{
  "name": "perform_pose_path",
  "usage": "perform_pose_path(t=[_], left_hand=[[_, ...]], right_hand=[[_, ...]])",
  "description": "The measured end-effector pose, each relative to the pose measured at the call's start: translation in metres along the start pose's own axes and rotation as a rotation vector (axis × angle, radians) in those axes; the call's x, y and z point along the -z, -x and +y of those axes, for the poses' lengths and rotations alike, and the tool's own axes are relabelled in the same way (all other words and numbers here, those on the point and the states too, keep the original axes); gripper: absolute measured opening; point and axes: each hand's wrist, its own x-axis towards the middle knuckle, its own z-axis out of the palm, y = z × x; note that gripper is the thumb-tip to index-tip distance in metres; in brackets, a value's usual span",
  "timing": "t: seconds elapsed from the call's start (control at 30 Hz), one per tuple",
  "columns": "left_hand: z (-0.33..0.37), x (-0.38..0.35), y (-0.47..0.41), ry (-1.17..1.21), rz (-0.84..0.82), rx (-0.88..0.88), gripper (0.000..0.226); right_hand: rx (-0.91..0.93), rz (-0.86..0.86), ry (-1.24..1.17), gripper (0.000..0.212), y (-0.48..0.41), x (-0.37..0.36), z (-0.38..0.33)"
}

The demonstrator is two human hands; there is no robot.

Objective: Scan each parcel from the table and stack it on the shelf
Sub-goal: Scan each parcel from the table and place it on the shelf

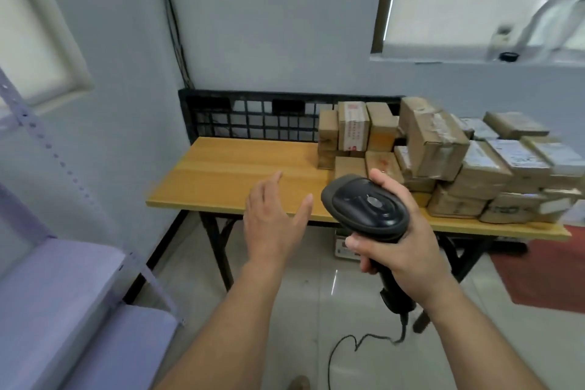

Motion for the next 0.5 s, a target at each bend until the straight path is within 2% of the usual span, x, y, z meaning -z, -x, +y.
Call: perform_pose_path(t=[0.5], left_hand=[[0.002, -0.143, -0.150, -0.104, -0.387, -0.037, 0.062]], right_hand=[[-0.104, 0.227, 0.092, 0.086, -0.146, 0.061, 0.049]])
